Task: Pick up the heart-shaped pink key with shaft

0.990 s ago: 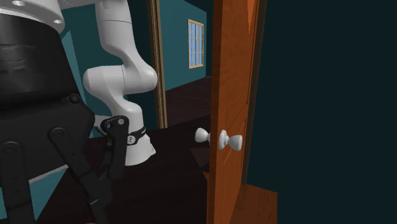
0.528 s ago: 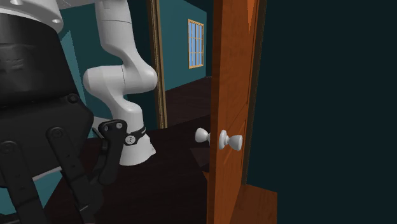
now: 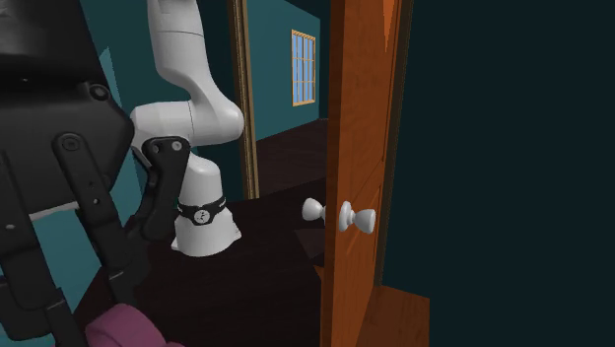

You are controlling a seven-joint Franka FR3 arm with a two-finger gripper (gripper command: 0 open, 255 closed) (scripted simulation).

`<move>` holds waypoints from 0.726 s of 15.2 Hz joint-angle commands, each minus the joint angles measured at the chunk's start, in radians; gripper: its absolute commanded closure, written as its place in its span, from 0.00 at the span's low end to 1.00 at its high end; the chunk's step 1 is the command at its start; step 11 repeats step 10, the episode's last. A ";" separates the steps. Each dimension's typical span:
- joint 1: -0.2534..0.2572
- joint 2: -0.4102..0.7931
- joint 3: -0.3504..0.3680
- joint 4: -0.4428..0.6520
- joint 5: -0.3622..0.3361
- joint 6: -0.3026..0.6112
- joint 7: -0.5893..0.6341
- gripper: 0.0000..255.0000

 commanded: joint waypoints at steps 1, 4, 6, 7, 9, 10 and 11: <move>0.000 -0.007 0.001 0.020 -0.006 -0.026 0.009 1.00; 0.000 -0.016 0.001 0.050 -0.014 -0.065 0.020 1.00; -0.001 -0.022 0.001 0.071 -0.019 -0.090 0.026 1.00; -0.001 -0.024 0.001 0.082 -0.021 -0.103 0.029 1.00; -0.001 -0.026 0.001 0.094 -0.023 -0.118 0.033 1.00; -0.001 -0.026 0.001 0.095 -0.023 -0.118 0.032 1.00; -0.001 -0.026 0.001 0.095 -0.023 -0.118 0.032 1.00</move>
